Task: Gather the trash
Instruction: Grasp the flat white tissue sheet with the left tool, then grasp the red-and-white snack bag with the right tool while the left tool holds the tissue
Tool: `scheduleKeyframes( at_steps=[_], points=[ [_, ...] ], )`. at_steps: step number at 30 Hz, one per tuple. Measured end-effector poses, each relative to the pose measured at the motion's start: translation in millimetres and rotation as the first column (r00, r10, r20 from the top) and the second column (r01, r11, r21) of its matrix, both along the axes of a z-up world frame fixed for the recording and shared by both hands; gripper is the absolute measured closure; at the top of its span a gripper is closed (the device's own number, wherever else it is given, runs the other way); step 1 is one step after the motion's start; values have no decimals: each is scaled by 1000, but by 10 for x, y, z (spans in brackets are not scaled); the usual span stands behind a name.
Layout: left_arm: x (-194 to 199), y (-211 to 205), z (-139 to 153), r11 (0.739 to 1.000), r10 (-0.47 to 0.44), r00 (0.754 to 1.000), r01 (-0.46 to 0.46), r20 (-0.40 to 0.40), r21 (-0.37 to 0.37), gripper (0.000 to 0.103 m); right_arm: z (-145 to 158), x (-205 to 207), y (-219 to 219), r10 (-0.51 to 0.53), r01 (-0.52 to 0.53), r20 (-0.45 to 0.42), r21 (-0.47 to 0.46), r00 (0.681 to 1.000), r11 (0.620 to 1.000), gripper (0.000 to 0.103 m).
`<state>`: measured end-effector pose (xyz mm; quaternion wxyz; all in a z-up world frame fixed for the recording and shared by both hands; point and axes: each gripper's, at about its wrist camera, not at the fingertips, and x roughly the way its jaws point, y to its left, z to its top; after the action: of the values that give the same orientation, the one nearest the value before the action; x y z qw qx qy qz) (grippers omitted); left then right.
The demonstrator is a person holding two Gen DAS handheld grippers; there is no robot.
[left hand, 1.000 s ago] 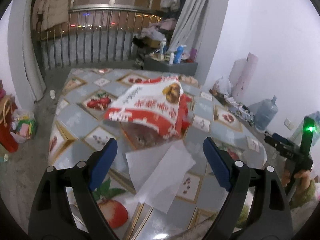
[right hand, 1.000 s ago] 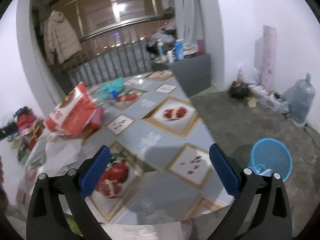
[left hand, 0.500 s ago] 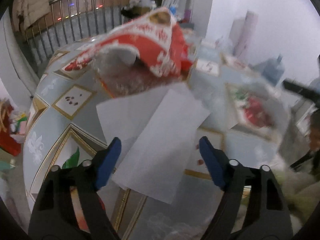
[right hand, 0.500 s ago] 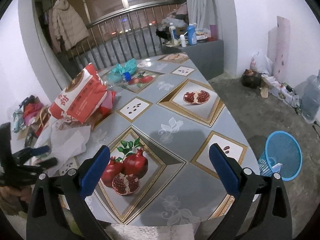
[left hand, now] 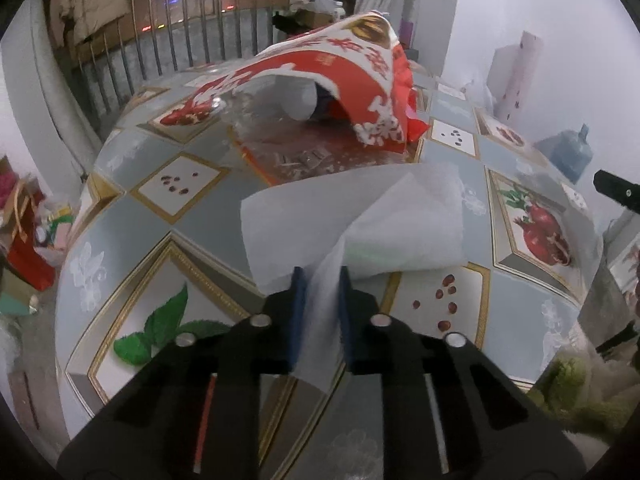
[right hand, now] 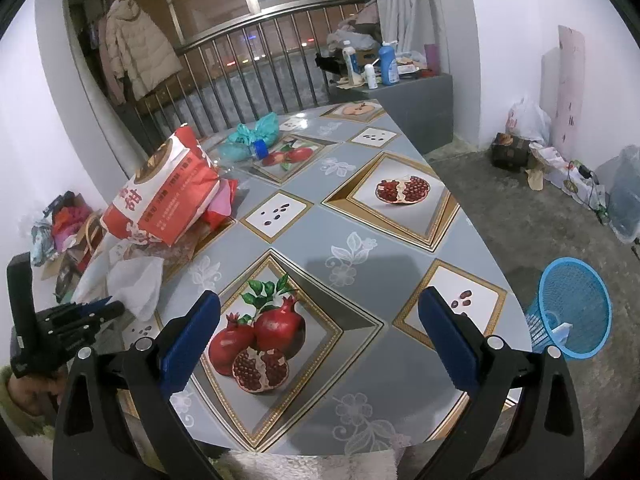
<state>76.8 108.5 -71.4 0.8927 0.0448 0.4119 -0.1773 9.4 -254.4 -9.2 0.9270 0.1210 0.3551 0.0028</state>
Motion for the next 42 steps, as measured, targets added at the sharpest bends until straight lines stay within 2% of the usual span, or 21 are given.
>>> scheduleKeyframes(
  at_steps=[4,9,19,25,30,36,42],
  points=[
    [-45,62,-2,1000,5,1000,-5,-3,-9,97,25,21,3,3,-3,1,23,1000,1000,7],
    [-66,158,-2,999,30,999,-31,-14,-31,98,101,65,45,22,-23,17,39,1000,999,10],
    [-33,556,17,986,154,988,-155,-27,-66,98,278,233,225,92,-96,61,68,994,993,13],
    [6,916,47,959,256,966,-260,-45,-115,99,306,302,342,135,-140,59,94,989,986,16],
    [103,1221,45,913,354,932,-362,-77,-188,99,352,369,462,168,-174,66,95,984,980,18],
    [275,1369,69,883,407,911,-412,-71,-223,99,440,462,713,225,-229,88,43,970,972,19],
    [553,1368,64,879,409,910,-413,-69,-239,99,465,476,1219,328,-312,120,-132,937,941,19]
  ],
)
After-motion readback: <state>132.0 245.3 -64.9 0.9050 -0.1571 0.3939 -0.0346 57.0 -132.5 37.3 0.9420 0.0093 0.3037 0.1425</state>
